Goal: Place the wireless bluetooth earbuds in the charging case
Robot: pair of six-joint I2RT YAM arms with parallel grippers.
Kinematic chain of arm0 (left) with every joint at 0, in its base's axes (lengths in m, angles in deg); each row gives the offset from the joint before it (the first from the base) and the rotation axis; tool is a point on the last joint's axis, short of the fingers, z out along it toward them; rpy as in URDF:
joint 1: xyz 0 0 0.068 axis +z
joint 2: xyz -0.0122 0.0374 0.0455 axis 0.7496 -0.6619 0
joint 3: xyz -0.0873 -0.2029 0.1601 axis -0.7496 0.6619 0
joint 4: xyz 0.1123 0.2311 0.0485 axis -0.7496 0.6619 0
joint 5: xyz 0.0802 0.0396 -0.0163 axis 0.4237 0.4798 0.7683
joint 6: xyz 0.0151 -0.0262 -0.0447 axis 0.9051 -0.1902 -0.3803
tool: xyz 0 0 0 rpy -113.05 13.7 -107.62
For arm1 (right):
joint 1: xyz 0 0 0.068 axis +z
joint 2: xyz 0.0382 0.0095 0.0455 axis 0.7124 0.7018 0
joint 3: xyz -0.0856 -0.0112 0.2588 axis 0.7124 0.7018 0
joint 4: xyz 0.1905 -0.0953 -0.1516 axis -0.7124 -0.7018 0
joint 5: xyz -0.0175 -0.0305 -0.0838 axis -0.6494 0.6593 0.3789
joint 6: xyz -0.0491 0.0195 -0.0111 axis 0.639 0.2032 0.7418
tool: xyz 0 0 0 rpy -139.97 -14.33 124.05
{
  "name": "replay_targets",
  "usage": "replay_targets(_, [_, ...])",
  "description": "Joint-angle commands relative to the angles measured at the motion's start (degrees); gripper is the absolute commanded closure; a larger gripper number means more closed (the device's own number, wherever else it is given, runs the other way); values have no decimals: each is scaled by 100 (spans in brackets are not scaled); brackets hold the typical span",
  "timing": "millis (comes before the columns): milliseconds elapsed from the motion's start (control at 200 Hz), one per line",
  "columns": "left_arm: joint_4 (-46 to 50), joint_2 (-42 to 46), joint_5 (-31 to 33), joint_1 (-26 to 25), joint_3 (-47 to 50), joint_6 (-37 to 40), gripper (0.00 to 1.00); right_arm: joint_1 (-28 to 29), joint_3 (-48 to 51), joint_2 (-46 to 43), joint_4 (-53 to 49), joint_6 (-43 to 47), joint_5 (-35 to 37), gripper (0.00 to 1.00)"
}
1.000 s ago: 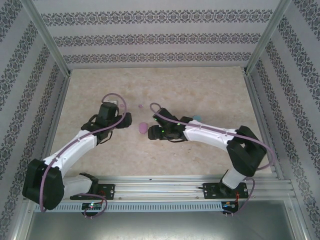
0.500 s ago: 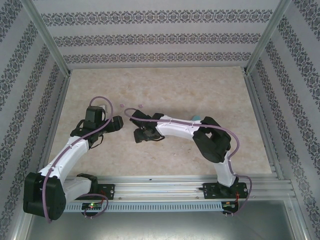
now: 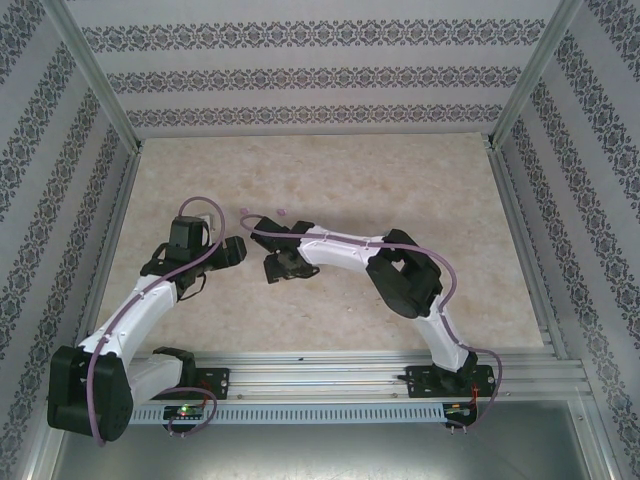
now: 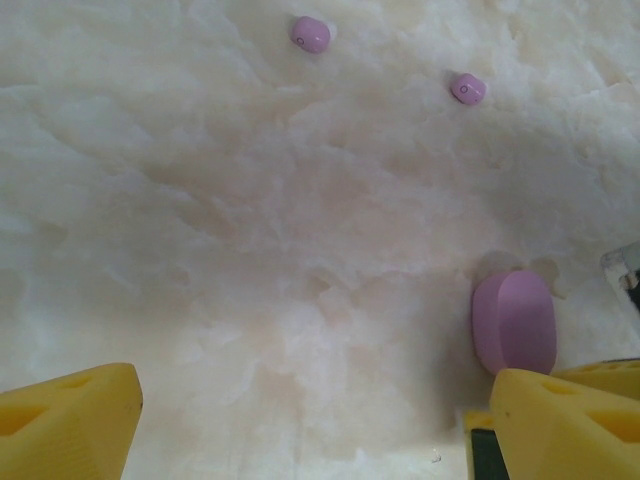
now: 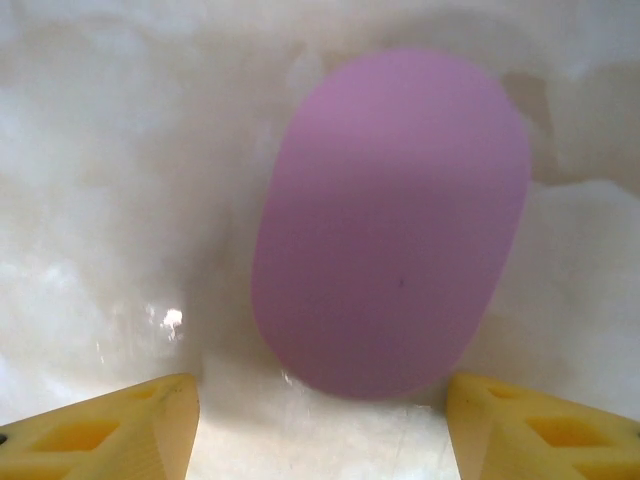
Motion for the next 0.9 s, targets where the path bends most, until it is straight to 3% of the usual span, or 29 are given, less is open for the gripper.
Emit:
replay_targets(0, [-159,155,-84,111,146,114,12,-158,-245,223,-57,-7,11,35])
replay_targets(335, [-255,195,-258,134,201,136,12,-270,-941,728,-492,385,118,41])
replay_targets(550, [184,214,-923,136,-38,741,12,-285,-926,693,-518,974,-5,61])
replay_targets(894, [-346,236,-1705,148,109,783,14,-334,-177,-91,-550,2349,247,74])
